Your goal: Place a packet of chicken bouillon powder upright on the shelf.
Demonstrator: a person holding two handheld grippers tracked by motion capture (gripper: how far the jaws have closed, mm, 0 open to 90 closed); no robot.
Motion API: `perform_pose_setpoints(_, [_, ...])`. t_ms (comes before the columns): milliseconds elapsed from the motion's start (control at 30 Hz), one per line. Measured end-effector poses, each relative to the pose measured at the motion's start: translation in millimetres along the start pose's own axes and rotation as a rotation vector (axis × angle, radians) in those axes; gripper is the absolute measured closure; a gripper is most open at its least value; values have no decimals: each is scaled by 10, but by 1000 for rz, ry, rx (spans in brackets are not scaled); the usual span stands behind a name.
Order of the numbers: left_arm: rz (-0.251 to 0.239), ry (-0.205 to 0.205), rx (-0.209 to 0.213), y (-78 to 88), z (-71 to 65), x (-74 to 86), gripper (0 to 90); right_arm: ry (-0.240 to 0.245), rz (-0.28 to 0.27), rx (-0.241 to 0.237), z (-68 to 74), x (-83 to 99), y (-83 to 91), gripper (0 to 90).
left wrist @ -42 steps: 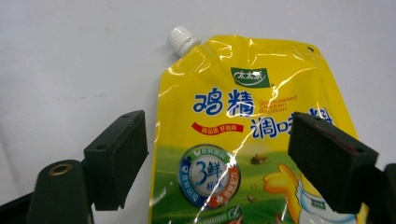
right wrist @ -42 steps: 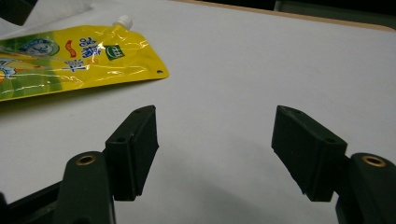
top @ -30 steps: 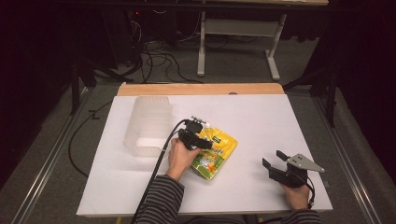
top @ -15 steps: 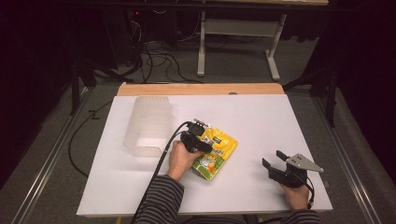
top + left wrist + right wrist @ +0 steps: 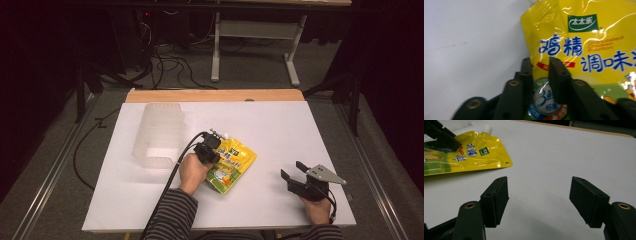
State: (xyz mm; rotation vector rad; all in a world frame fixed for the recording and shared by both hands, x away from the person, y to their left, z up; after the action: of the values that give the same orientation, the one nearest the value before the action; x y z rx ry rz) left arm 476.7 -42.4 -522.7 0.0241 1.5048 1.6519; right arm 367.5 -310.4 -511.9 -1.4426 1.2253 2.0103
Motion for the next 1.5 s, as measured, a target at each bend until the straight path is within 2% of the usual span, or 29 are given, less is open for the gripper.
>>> perform_pose_setpoints(33, [2, 14, -7, -4, 12, 5, 873, 1, -4, 4, -1, -2, 3, 320])
perform_pose_setpoints(100, [6, 17, 1, 0, 13, 2, 890, -6, -5, 4, -3, -1, 6, 320])
perform_pose_setpoints(267, [-17, -6, 13, 28, -7, 6, 899, -7, -5, 2, 3, -1, 4, 320])
perform_pose_setpoints(500, [-157, -2, 50, 475, 21, -94, 900, -7, -11, 2, -1, -4, 8, 320])
perform_pose_setpoints(600, [-205, -17, 61, 681, 50, -88, 900, -10, -7, 0, -6, -2, 7, 318])
perform_pose_setpoints(633, [-205, -17, 61, 681, 50, -88, 900, -13, -7, 0, -4, -2, 5, 319])
perform_pose_setpoints(667, [-237, -2, 92, 803, 74, -80, 900, -10, -7, 0, -1, -2, 6, 319])
perform_pose_setpoints(733, [-274, 5, 128, 939, 79, -80, 900, -6, -6, 1, -3, -2, 6, 319])
perform_pose_setpoints(867, [-340, 5, 178, 1191, 100, -69, 900, -10, -3, -1, 0, 0, 2, 318])
perform_pose_setpoints(900, [-340, 5, 178, 1191, 100, -69, 900, -10, -3, -1, 0, 0, 2, 318])
perform_pose_setpoints(933, [-363, 21, 205, 1287, 137, -65, 900, -2, -2, 0, 2, -1, 2, 319])
perform_pose_setpoints(1000, [-384, 34, 220, 1375, 174, -68, 900, -9, -4, 4, -1, 0, 4, 320])
perform_pose_setpoints(1133, [-434, 22, 220, 1528, 224, -74, 900, -1, -2, -1, 0, -1, 1, 320])
perform_pose_setpoints(1333, [-465, 28, 206, 1655, 338, -47, 900, 10, -3, -2, 7, -3, 2, 315])
perform_pose_setpoints(1367, [-476, 46, 206, 1705, 398, -38, 900, 14, -6, -5, 11, -5, 5, 315])
perform_pose_setpoints(1500, [-498, 69, 211, 1818, 513, -12, 900, 12, -7, -2, 8, -5, 6, 315])
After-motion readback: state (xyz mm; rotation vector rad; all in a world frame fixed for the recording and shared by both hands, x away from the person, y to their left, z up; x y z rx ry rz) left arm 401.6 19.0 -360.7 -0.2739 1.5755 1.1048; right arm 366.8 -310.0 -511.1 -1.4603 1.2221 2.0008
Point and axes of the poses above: each handheld gripper's, and its own axes: y roughly backward along the jaws, x roughly out of its underside, z roughly to its left, the point moved 8 cm from there along -y, roughly forward along the jaws, and after that the axes turned 14 degrees about -x, right-handed, at the moved point
